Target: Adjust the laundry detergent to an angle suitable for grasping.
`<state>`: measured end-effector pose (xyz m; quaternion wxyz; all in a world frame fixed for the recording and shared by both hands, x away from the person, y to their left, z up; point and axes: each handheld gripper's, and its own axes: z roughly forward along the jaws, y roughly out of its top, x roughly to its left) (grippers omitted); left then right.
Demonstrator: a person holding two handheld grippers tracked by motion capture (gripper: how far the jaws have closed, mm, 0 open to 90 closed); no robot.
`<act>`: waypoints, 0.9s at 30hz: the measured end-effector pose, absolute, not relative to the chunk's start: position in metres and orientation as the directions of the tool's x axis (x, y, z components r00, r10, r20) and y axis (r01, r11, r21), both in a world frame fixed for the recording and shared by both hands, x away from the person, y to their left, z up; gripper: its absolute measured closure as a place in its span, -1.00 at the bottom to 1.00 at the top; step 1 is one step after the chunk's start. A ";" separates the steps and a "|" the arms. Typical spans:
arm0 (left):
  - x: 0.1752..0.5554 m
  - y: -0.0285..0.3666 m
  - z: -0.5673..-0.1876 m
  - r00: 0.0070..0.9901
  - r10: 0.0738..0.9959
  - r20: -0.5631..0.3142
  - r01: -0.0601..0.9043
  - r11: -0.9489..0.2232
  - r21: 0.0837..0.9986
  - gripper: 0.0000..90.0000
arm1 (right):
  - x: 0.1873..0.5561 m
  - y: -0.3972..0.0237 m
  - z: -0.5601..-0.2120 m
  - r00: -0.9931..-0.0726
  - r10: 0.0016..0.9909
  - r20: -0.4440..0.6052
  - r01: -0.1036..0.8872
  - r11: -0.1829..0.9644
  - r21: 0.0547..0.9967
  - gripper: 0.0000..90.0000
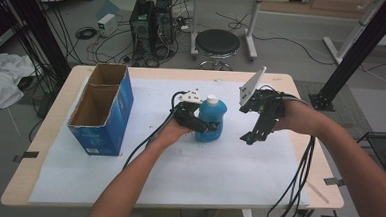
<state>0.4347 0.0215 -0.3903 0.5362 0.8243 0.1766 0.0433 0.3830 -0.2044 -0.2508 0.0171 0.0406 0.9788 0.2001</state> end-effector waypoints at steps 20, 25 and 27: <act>0.435 0.023 -0.393 0.927 0.358 -0.112 0.243 -0.347 0.906 -0.29 | 0.383 -0.206 -0.252 -0.996 0.087 -0.019 0.072 0.913 0.401 -0.92; 0.435 0.024 -0.392 0.926 0.362 -0.106 0.240 -0.347 0.907 -0.22 | 0.383 -0.207 -0.252 -0.996 0.085 -0.018 0.071 0.915 0.396 -0.92; 0.435 0.025 -0.392 0.927 0.364 -0.093 0.231 -0.356 0.906 -0.21 | 0.383 -0.206 -0.253 -0.996 0.085 -0.018 0.071 0.914 0.399 -0.92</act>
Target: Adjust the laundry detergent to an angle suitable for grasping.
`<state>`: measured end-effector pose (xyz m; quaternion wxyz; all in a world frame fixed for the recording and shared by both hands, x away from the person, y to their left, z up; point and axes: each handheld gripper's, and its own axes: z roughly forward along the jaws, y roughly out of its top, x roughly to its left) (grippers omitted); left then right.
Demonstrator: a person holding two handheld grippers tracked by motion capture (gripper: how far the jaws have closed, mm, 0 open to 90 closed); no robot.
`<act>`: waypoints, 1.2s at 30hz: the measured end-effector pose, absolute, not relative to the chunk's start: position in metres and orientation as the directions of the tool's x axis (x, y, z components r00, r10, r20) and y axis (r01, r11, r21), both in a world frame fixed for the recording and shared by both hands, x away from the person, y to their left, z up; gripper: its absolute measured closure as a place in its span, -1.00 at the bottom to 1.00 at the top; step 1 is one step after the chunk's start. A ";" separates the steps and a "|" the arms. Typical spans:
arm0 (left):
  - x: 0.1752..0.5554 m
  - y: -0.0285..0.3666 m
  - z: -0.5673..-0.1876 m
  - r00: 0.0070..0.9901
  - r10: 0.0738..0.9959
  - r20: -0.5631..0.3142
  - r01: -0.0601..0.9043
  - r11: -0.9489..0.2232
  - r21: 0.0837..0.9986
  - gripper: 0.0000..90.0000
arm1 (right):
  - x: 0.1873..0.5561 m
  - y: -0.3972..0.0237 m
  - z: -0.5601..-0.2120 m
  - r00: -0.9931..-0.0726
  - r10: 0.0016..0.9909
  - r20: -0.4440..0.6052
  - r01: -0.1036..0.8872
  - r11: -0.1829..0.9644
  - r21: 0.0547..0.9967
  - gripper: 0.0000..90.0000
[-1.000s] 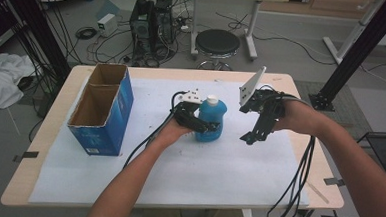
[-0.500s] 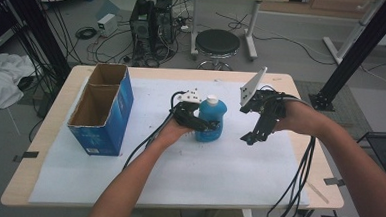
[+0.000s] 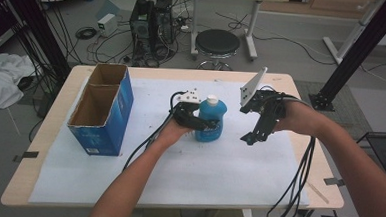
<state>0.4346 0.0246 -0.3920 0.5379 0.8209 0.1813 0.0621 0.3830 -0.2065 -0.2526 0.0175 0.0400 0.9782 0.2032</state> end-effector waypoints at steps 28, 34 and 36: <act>0.420 0.024 -0.379 0.942 0.330 -0.063 0.187 -0.361 0.914 -0.02 | 0.380 -0.210 -0.253 -0.995 0.094 -0.020 0.078 0.912 0.403 -0.92; 0.409 0.031 -0.367 0.948 0.316 -0.045 0.162 -0.356 0.921 -0.02 | 0.376 -0.210 -0.251 -0.995 0.095 -0.027 0.076 0.911 0.406 -0.92; 0.405 0.036 -0.364 0.948 0.315 -0.039 0.157 -0.359 0.920 -0.02 | 0.374 -0.210 -0.250 -0.995 0.094 -0.030 0.074 0.911 0.406 -0.92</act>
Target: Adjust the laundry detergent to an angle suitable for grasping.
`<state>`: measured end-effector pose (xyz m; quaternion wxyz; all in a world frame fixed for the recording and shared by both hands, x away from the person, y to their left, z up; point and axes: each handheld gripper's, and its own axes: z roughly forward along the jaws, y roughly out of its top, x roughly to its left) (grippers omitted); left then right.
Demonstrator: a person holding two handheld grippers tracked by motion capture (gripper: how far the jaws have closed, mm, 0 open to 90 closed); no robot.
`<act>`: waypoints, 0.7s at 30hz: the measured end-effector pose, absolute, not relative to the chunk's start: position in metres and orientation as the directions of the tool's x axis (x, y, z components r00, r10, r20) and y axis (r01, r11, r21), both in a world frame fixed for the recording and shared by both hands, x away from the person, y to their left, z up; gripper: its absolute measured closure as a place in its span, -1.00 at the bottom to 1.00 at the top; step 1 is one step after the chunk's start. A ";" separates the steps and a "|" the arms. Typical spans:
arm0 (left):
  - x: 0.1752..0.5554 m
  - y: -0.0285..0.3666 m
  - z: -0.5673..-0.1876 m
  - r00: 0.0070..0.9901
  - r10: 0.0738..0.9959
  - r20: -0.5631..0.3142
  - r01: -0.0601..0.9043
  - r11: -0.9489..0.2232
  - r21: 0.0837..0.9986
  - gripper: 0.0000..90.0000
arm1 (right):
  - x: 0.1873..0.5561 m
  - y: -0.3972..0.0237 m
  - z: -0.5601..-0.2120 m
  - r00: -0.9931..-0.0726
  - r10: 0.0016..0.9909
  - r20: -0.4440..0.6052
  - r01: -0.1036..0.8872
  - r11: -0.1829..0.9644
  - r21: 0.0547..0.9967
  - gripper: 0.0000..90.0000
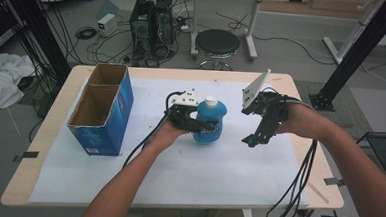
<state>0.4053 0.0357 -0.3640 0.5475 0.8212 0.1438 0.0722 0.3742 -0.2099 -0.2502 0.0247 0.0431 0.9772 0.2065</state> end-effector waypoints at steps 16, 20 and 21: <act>0.372 0.058 -0.357 0.966 0.259 -0.022 0.121 -0.374 0.920 -0.01 | 0.363 -0.206 -0.247 -0.995 0.083 -0.046 0.057 0.909 0.412 -0.92; 0.369 0.061 -0.358 0.972 0.235 -0.006 0.102 -0.398 0.912 -0.01 | 0.362 -0.204 -0.248 -0.996 0.078 -0.043 0.053 0.907 0.418 -0.92; 0.368 0.060 -0.359 0.972 0.235 -0.018 0.110 -0.384 0.917 -0.01 | 0.361 -0.204 -0.249 -0.996 0.082 -0.040 0.058 0.908 0.415 -0.92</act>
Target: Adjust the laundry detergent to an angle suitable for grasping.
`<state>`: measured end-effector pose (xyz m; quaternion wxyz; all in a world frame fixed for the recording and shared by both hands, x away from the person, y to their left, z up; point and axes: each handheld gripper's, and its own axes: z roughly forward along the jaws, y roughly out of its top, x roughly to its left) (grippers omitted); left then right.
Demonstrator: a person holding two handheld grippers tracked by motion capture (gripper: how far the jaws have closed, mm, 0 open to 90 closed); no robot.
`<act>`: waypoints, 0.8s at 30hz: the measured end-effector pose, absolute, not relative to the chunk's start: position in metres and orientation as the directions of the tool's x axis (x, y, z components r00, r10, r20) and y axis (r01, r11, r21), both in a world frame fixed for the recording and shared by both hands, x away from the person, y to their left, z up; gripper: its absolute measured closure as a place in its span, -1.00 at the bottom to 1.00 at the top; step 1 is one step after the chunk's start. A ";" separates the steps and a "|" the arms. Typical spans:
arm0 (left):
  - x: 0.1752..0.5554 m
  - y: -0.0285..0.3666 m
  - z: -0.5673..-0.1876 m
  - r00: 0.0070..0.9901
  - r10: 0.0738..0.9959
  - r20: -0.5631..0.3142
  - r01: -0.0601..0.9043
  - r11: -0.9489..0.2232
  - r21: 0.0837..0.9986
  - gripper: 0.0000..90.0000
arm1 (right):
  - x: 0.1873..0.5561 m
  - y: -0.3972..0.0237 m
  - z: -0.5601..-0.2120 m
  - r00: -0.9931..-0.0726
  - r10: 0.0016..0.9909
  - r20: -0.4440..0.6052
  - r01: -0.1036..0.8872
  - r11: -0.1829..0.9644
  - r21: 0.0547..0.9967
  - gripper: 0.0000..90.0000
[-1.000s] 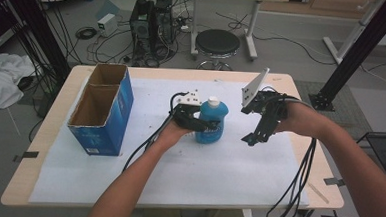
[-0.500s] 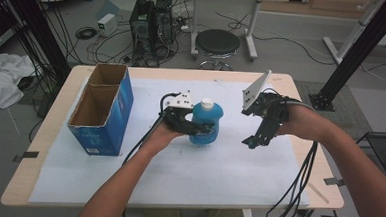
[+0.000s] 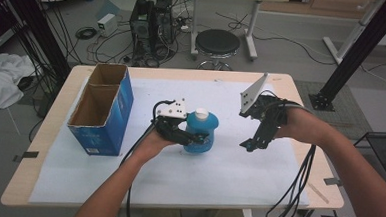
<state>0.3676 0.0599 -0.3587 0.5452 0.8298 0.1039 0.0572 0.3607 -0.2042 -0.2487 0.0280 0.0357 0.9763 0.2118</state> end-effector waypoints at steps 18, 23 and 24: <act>0.357 0.059 -0.376 0.988 0.154 -0.021 0.086 -0.425 0.901 -0.01 | 0.360 -0.202 -0.251 -0.997 0.075 -0.036 0.054 0.908 0.415 -0.92; 0.356 0.056 -0.380 0.992 0.127 -0.022 0.077 -0.443 0.893 -0.01 | 0.359 -0.202 -0.251 -0.996 0.082 -0.034 0.061 0.908 0.414 -0.92; 0.356 0.055 -0.380 0.992 0.125 -0.026 0.079 -0.443 0.893 -0.01 | 0.359 -0.202 -0.251 -0.996 0.077 -0.038 0.054 0.907 0.417 -0.92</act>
